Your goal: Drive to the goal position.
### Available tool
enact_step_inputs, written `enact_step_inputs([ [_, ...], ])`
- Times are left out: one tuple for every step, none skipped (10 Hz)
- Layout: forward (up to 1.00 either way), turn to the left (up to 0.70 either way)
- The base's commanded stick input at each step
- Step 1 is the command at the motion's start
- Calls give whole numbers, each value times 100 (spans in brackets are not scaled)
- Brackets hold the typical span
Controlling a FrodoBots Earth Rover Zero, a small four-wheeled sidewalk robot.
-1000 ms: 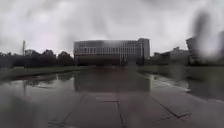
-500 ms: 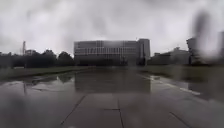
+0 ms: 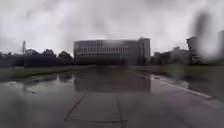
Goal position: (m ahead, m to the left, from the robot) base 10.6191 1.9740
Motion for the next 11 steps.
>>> enact_step_inputs([
  [70, 0],
  [70, 0],
  [70, 0],
  [70, 0],
  [70, 0],
  [70, 0],
  [70, 0],
  [70, 0],
  [70, 0],
  [70, 0],
  [70, 0],
])
